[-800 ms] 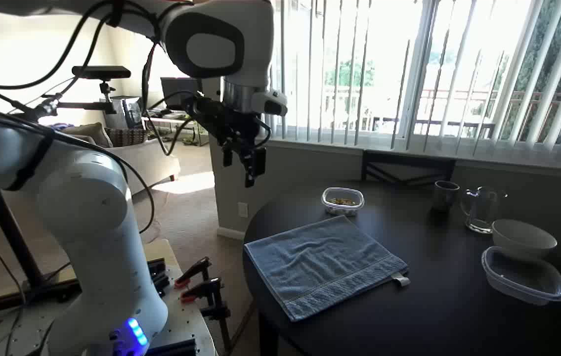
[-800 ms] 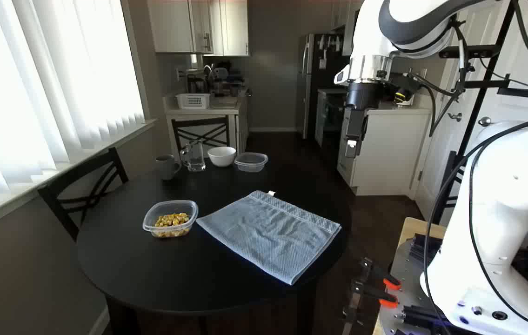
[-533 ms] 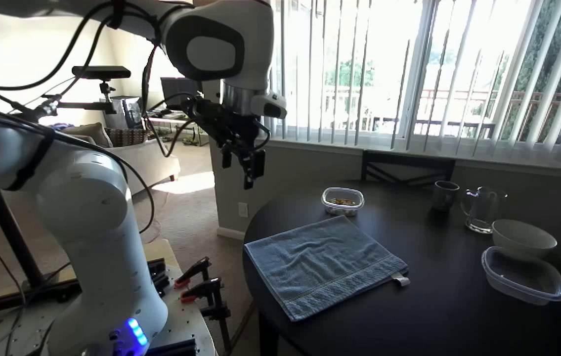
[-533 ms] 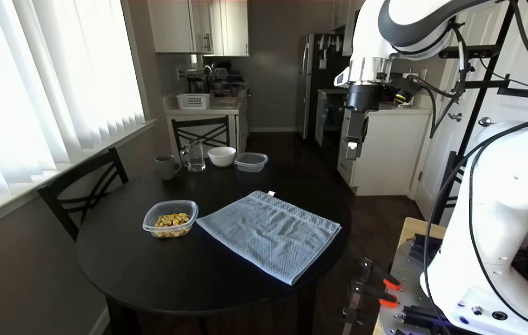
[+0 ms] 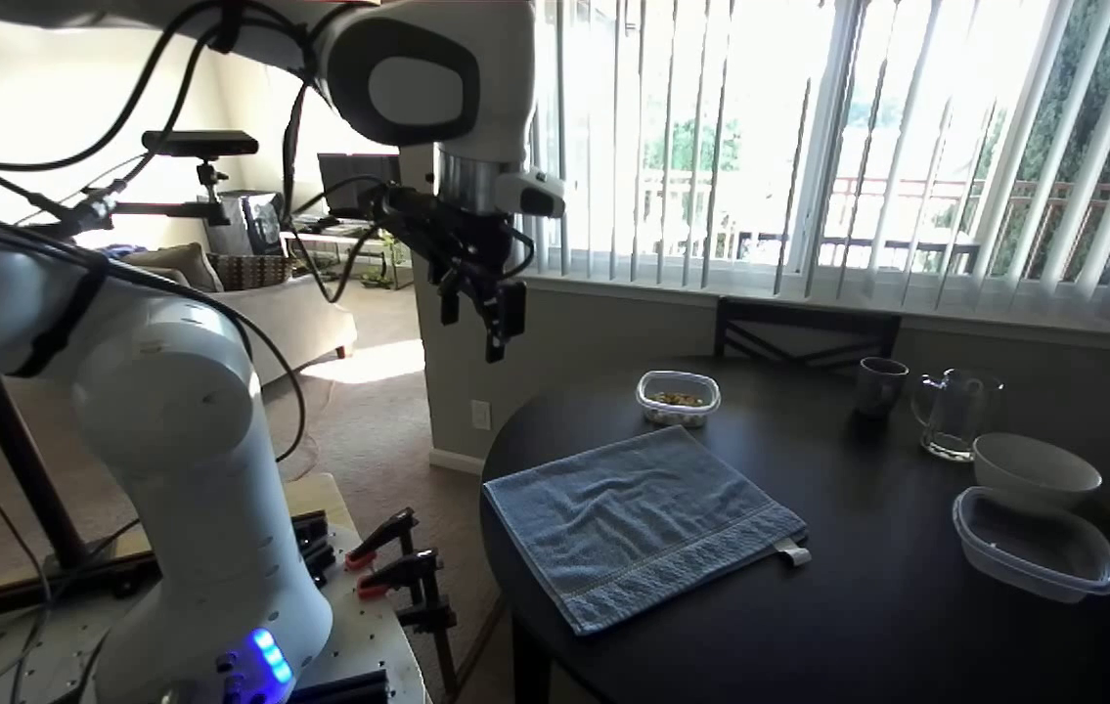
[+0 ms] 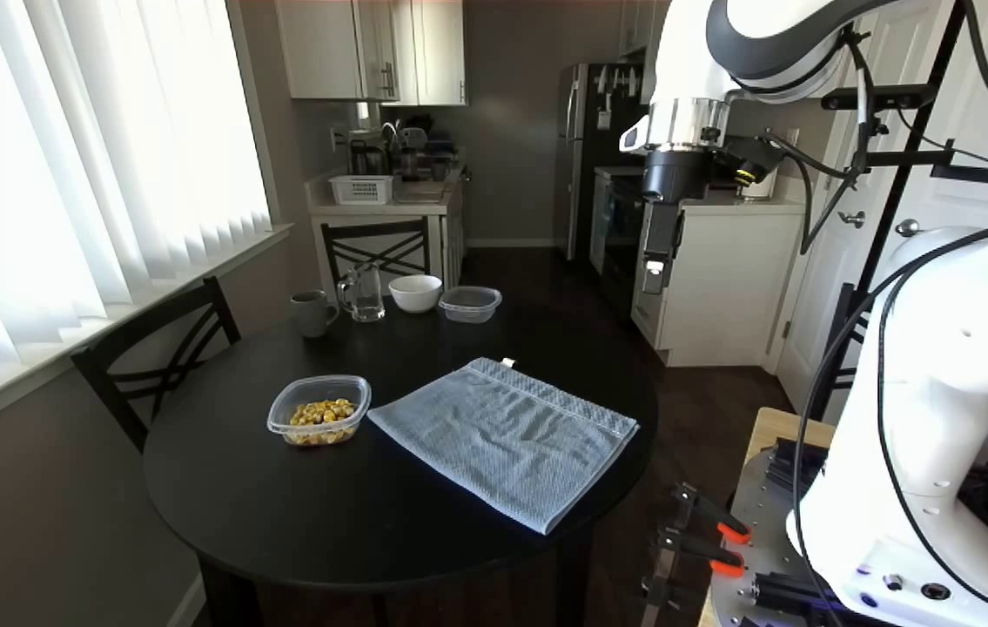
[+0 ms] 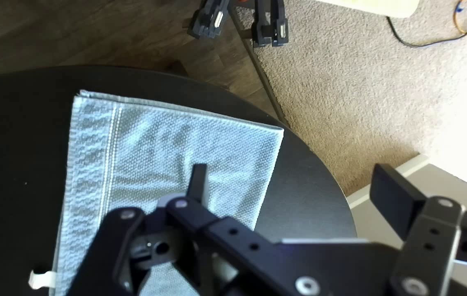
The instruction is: Pour the contents in the clear bowl on the left onto the blue towel.
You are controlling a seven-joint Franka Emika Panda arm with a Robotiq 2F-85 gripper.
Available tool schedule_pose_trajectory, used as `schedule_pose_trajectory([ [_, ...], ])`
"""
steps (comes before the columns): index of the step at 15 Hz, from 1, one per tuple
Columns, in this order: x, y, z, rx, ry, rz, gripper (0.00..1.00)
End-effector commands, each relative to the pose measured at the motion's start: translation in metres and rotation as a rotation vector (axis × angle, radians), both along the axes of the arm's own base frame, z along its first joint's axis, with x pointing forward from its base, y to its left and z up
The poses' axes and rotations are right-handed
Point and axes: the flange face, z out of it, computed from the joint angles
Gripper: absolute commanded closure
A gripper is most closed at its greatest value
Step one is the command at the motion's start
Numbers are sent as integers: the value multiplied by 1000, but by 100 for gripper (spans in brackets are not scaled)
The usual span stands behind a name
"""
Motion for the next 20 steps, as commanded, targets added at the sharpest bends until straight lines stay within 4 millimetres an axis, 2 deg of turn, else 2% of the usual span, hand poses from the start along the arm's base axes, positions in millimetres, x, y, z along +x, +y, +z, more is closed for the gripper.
schedule_pose_trajectory([
  [1, 29, 80, 31, -98, -48, 70, 0],
  [3, 43, 130, 47, -122, -78, 93, 0],
  [5, 65, 173, 56, -153, -99, 78, 0],
  [9, 127, 214, 68, -89, -98, -130, 0],
  [12, 187, 233, 62, -48, -97, -266, 0],
  [14, 223, 235, 54, -49, -88, -309, 0],
  [16, 226, 244, 60, -15, -41, -239, 0],
  [17, 218, 234, 52, -37, -70, -265, 0],
  [18, 227, 238, 51, -30, -60, -263, 0],
  [20, 231, 243, 52, -26, -54, -255, 0],
])
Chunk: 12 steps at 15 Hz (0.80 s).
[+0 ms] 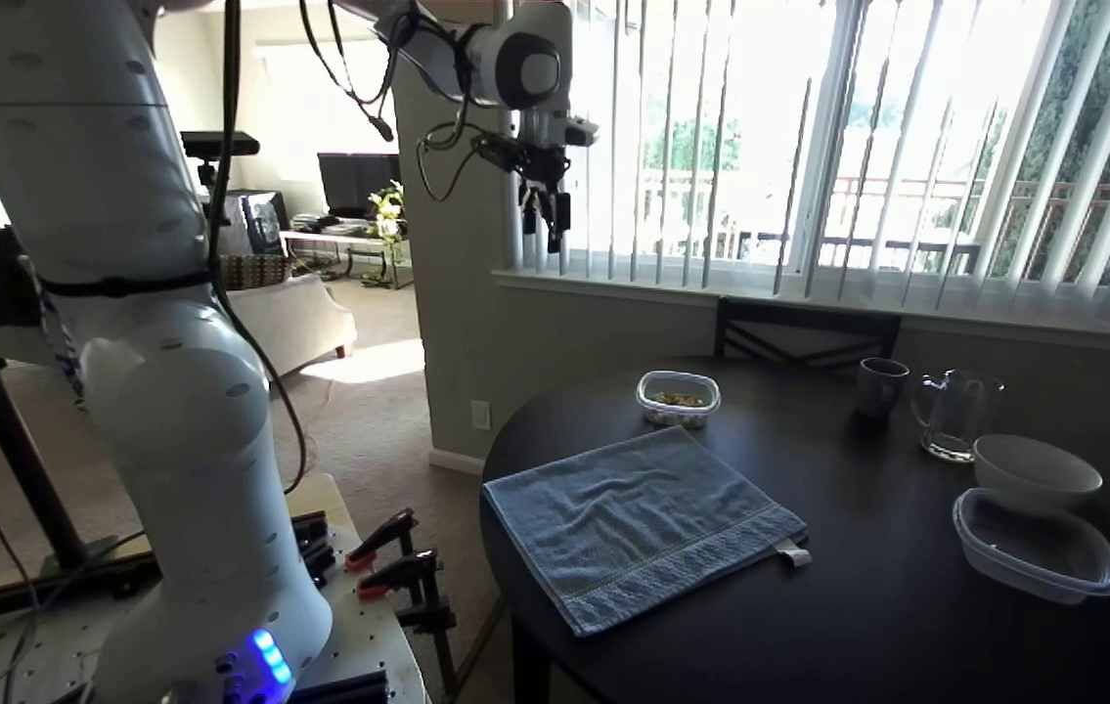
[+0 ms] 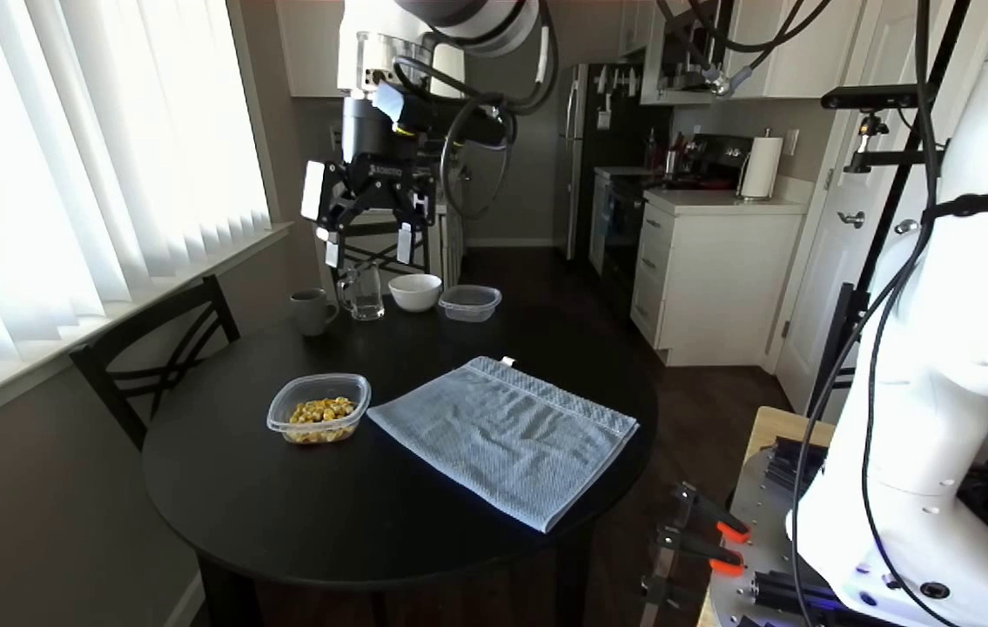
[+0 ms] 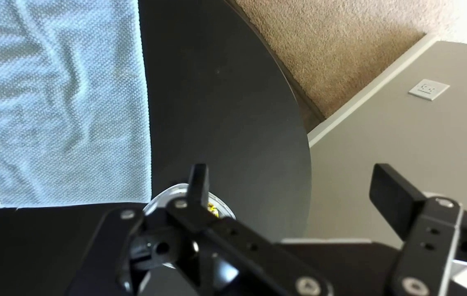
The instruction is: Pour the contents in the clear bowl on the left onto the blue towel.
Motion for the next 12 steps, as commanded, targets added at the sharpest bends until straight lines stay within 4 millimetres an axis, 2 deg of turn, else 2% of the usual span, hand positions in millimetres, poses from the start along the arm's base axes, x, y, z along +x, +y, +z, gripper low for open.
schedule_pose_trajectory([
  [1, 0, 1, 2, 0, 0, 3, 0],
  [4, -1, 2, 4, -1, 1, 5, 0],
  [6, 33, -2, -2, 48, -22, -131, 0],
  [8, 74, -18, -19, 82, -33, -236, 0],
  [12, 141, -55, -78, 115, 12, -438, 0],
])
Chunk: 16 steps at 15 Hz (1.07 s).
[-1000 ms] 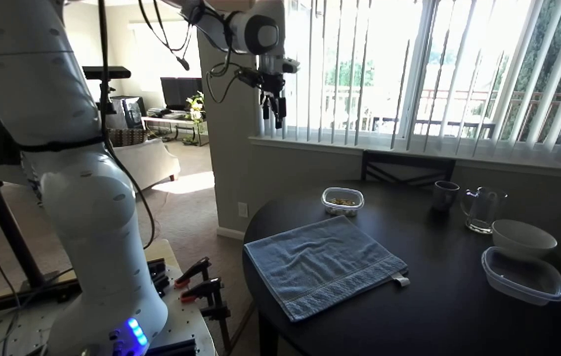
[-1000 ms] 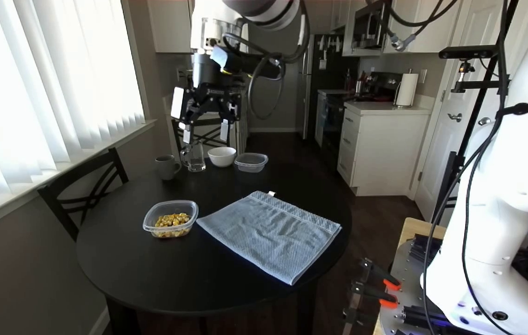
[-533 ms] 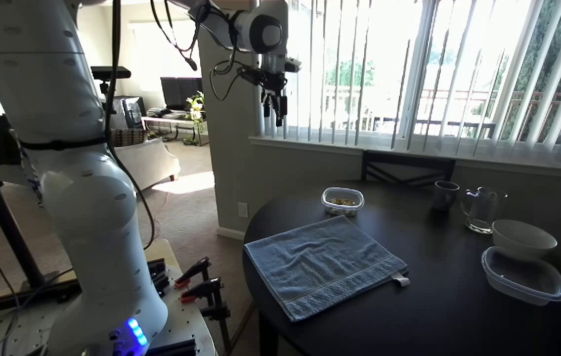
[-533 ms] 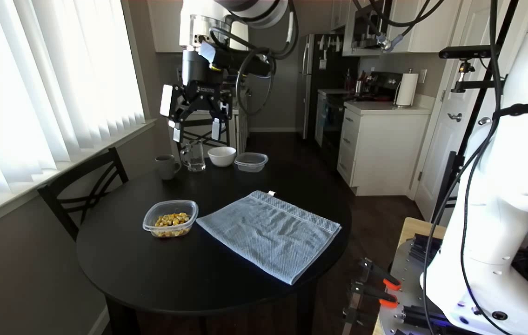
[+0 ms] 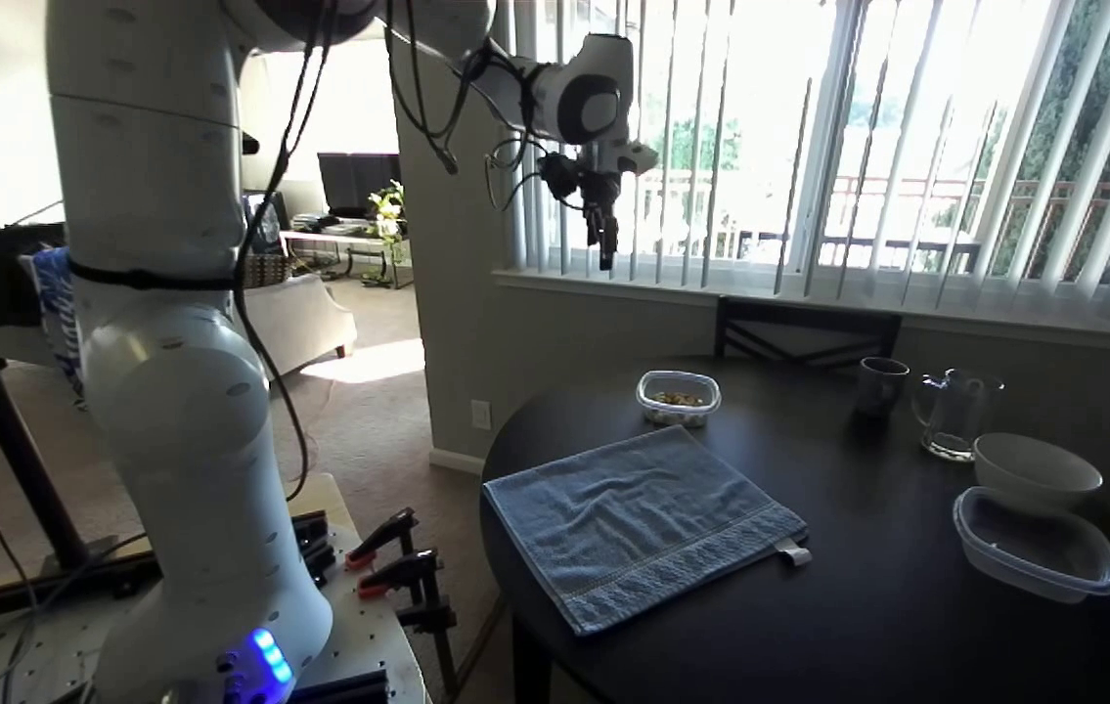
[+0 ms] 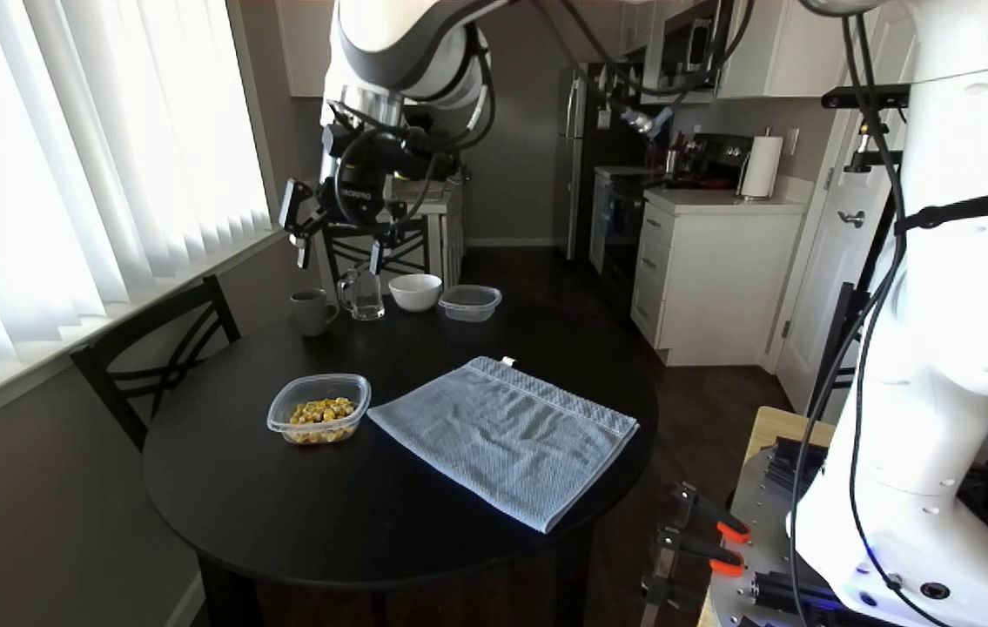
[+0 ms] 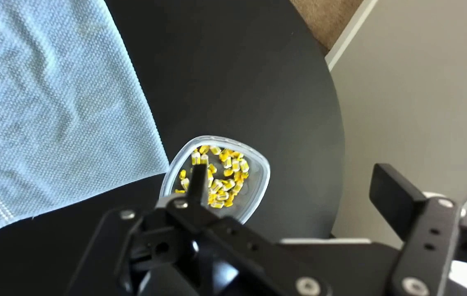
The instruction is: Pour the contents in the clear bowl on the left onto the blue towel.
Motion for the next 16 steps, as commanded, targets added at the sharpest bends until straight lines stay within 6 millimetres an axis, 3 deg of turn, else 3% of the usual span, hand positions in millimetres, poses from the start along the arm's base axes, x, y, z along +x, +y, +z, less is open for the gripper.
schedule_pose_trajectory([
  [1, 61, -21, -57, 46, 51, -186, 0],
  [8, 115, -52, -151, 30, 111, -553, 0],
  [11, 125, -72, -176, 27, 137, -695, 0],
  [16, 143, -86, -217, -36, 170, -797, 0],
])
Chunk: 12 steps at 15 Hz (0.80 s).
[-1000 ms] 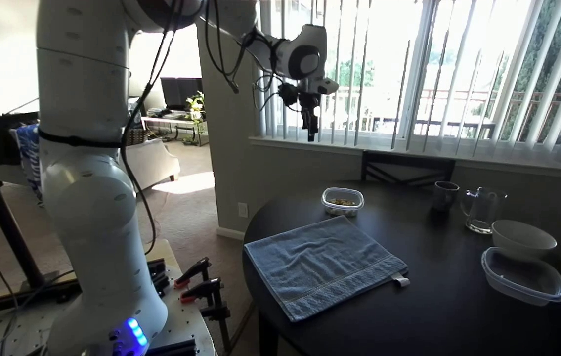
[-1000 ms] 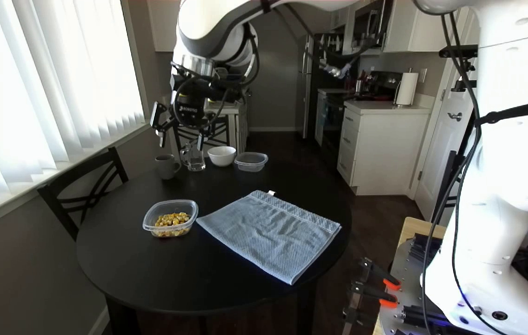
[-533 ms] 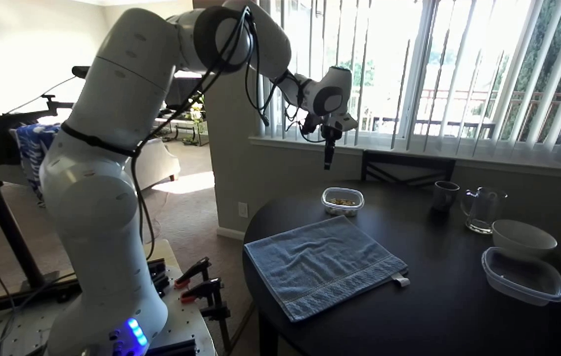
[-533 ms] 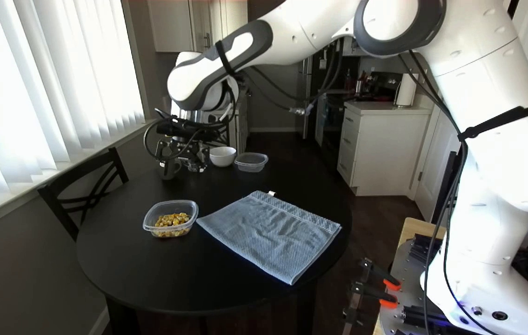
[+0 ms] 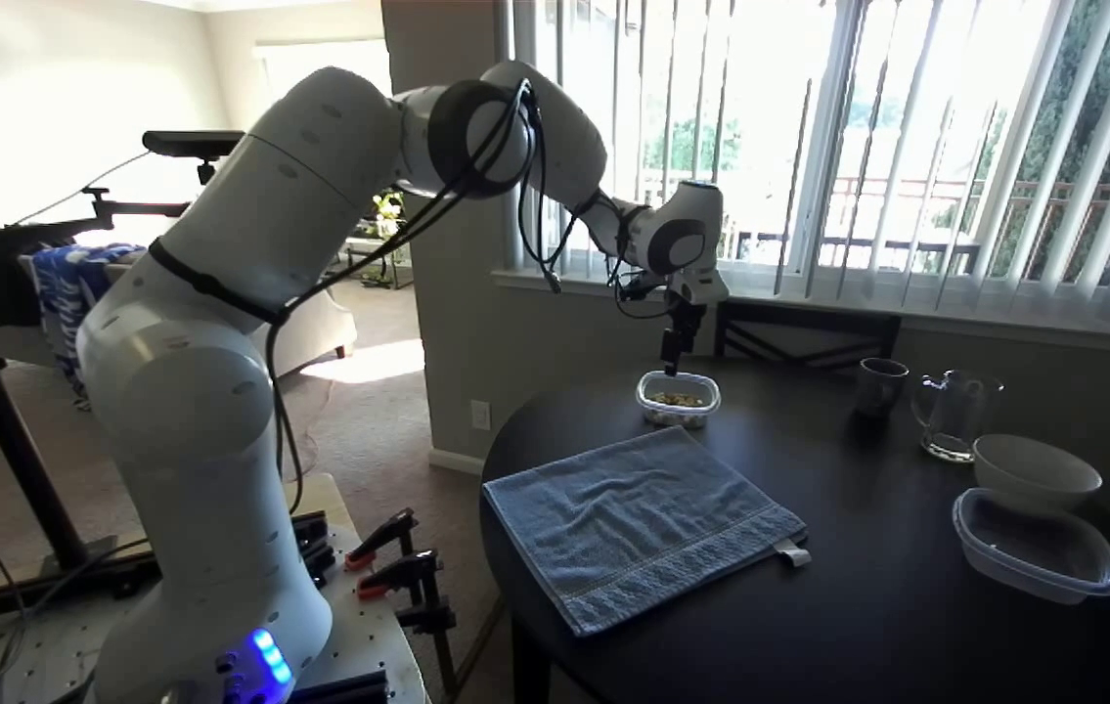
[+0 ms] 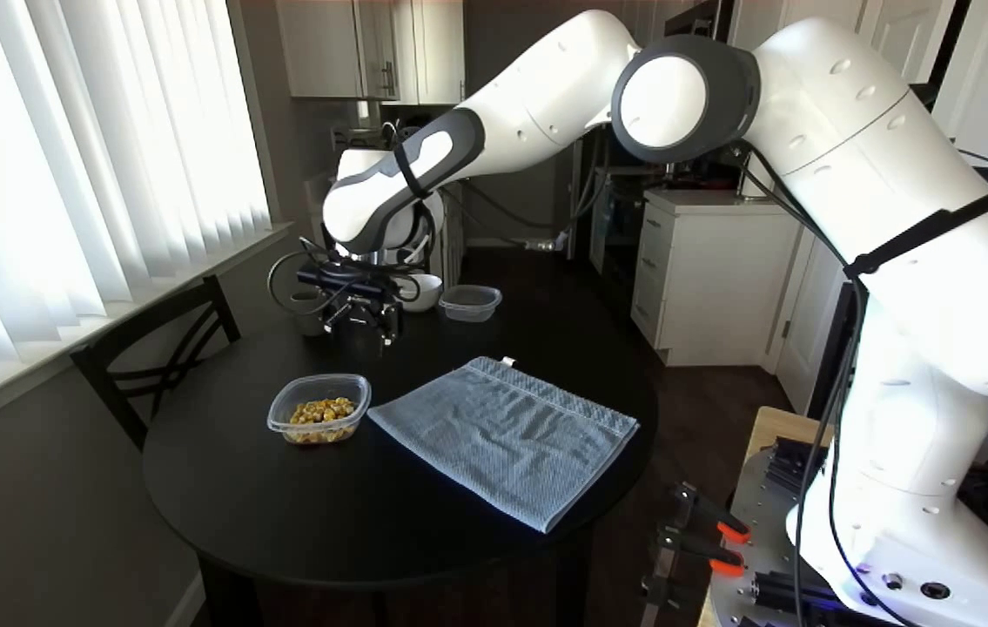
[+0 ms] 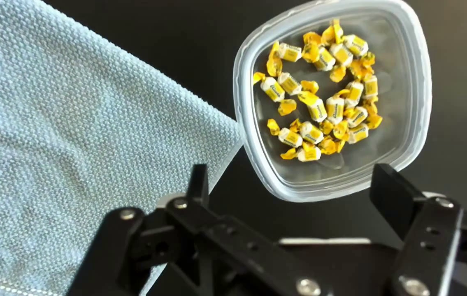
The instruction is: Pour the contents in the clear bowl on the left onto the blue towel.
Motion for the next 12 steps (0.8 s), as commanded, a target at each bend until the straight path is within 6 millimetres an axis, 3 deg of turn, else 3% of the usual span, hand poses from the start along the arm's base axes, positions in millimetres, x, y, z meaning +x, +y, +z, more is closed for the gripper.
schedule_pose_trajectory([
  [1, 15, -2, -29, -47, 42, -66, 0],
  [6, 22, -8, -71, -79, 131, -94, 0],
  [12, 27, -5, -88, -144, 186, -74, 0],
])
